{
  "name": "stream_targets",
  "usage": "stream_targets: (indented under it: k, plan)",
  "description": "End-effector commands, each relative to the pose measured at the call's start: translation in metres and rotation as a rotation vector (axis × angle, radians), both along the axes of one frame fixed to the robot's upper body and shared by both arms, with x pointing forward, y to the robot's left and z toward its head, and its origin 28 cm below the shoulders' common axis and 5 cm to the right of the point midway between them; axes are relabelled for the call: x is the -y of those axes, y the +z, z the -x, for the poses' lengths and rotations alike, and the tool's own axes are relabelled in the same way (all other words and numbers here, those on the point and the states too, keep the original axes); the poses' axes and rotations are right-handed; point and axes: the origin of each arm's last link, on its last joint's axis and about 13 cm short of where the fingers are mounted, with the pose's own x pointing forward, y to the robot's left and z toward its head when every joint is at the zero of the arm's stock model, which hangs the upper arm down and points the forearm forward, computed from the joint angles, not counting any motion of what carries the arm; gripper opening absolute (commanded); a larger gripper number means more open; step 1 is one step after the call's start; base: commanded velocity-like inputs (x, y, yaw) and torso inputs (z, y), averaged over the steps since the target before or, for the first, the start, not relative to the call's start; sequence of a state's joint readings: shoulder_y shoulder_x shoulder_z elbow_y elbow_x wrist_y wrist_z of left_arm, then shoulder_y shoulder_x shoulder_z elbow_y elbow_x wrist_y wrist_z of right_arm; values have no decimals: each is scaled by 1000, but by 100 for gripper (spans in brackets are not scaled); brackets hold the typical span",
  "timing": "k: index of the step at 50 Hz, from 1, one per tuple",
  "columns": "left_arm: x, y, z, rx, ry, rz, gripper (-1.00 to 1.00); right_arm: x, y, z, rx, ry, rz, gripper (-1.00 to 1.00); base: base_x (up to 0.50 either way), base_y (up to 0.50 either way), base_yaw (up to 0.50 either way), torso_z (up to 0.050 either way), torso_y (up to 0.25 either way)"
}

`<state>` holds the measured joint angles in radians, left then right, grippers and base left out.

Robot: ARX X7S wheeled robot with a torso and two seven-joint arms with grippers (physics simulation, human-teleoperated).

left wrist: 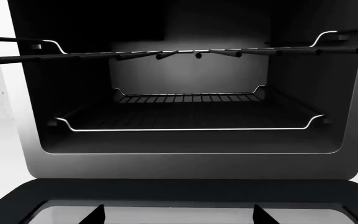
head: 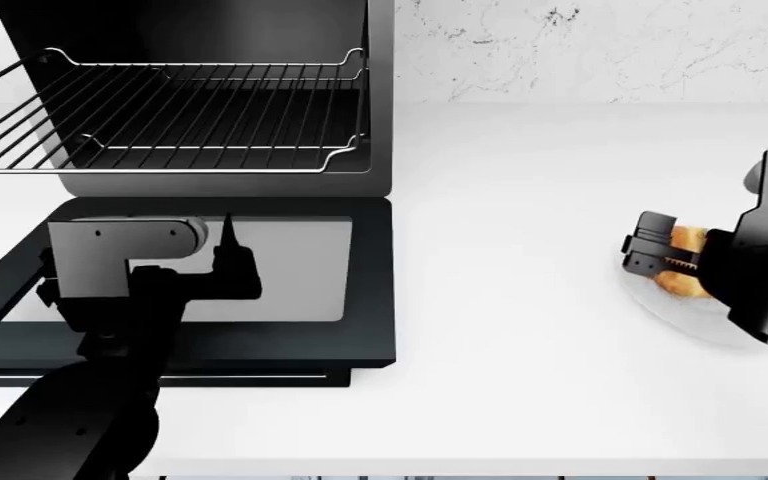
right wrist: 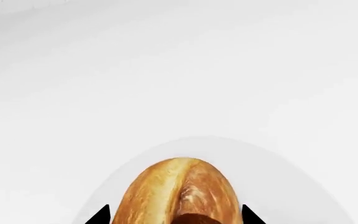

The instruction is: Place the bread on the top rack of the toaster oven.

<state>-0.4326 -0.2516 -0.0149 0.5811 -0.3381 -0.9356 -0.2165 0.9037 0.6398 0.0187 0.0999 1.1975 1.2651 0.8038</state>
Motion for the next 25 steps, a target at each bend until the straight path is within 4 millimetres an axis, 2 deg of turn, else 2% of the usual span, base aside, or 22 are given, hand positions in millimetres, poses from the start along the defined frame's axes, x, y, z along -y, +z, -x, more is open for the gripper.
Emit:
stream_targets:
  k: [1,2,14,25]
  plan:
    - [-1,0,-1,12,4,25,100,-2,-6,-2,-4,14,-17,100,0,0,0,0,0]
    - [-1,0,-1,13,4,24,100,-1,-5,-2,-4,9,-14,-100,0,0,0,0,0]
    - [-1,-1,-1,11,3,23,100,-2,2,0,32,2,15,-100,0,0,0,0,0]
    - [-1,0,0,12,2,24,100,-12,46,11,148,31,116,-100,0,0,0,0,0]
